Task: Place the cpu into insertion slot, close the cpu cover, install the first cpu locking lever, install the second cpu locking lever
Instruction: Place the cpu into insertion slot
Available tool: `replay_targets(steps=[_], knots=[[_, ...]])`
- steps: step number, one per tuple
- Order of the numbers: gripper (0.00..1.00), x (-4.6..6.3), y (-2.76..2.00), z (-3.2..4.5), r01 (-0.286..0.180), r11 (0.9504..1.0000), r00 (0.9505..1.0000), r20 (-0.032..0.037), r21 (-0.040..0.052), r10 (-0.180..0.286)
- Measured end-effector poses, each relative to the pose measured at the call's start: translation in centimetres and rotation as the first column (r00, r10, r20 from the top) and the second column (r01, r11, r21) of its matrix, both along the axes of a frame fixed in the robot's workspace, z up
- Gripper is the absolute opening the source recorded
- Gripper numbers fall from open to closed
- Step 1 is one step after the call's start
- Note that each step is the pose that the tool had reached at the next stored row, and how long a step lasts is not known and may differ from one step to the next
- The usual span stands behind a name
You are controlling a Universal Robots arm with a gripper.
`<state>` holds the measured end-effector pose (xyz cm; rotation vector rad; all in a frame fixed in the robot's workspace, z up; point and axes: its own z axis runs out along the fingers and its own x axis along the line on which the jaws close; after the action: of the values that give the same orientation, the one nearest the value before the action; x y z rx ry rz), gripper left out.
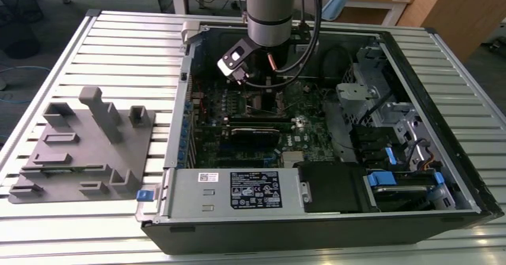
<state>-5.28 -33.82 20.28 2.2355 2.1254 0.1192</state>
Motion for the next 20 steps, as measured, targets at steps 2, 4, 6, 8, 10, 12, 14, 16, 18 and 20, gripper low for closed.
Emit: replay_targets(steps=[2, 4, 6, 8, 10, 12, 14, 16, 18, 20], knots=[[0.59, 0.00, 0.00, 0.00, 0.000, 1.0000, 1.0000, 0.0000, 0.0000, 0.000], [0.47, 0.00, 0.00, 0.00, 0.000, 1.0000, 1.0000, 0.0000, -0.0001, 0.000], [0.41, 0.00, 0.00, 0.00, 0.000, 1.0000, 1.0000, 0.0000, -0.0001, 0.000], [0.35, 0.00, 0.00, 0.00, 0.000, 1.0000, 1.0000, 0.0000, -0.0002, 0.000], [0.24, 0.00, 0.00, 0.00, 0.000, 1.0000, 1.0000, 0.0000, -0.0002, 0.000], [0.18, 0.00, 0.00, 0.00, 0.000, 1.0000, 1.0000, 0.0001, -0.0002, 0.000], [0.12, 0.00, 0.00, 0.00, 0.000, 1.0000, 1.0000, 0.0001, -0.0002, 0.000], [0.11, 0.00, 0.00, 0.00, 0.000, 1.0000, 1.0000, 0.0000, -0.0003, 0.000], [0.11, 0.00, 0.00, 0.00, 0.000, 1.0000, 1.0000, 0.0000, -0.0004, 0.000], [0.11, 0.00, 0.00, 0.00, 0.000, 1.0000, 1.0000, -0.0005, -0.0004, 0.000]])
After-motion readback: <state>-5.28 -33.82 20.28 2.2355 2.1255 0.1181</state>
